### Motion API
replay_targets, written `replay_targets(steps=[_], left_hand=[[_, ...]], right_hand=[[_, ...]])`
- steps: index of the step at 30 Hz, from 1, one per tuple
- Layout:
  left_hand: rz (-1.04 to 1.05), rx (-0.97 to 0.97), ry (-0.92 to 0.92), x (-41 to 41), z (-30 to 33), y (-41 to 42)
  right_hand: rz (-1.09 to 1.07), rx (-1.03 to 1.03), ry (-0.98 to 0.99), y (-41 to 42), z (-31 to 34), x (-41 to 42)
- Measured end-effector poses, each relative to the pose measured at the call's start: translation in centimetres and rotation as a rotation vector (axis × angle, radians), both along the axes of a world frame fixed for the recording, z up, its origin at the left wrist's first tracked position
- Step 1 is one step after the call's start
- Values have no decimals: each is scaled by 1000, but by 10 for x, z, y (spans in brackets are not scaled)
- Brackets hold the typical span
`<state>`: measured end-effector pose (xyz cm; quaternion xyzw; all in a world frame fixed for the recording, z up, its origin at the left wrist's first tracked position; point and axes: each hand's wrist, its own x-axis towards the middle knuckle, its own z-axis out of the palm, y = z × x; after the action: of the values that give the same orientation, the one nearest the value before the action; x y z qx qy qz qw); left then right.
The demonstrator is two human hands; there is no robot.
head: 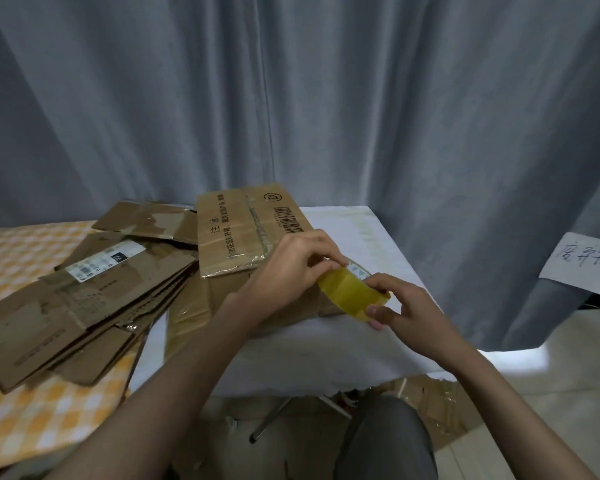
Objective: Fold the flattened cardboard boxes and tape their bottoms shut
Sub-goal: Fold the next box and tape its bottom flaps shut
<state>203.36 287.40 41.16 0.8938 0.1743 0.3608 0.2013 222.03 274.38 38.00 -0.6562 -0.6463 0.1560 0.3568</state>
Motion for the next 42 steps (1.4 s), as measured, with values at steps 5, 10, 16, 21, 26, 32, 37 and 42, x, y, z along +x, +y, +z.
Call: replay_targets(steps=[5, 10, 16, 21, 26, 32, 37, 42], left_hand=[[34, 31, -66, -8, -3, -7], [106, 82, -63, -12, -8, -18], [225, -95, -52, -28, -8, -33], [188, -423, -16, -41, 0, -30], [142, -797, -182, -56, 15, -29], [199, -906, -215, -68, 36, -30], [225, -891, -237, -78, 50, -29], [238, -896, -237, -92, 54, -30]], right_hand=[[93, -85, 89, -2, 5, 4], [207, -216, 297, -9, 17, 3], [160, -279, 502, -7, 18, 4], [154, -203, 476, -3, 22, -6], [161, -207, 518, -1, 32, -12], [141, -204, 732, 5, 35, -16], [226, -184, 766, 10, 37, -14], [305, -220, 678, 15, 54, -20]])
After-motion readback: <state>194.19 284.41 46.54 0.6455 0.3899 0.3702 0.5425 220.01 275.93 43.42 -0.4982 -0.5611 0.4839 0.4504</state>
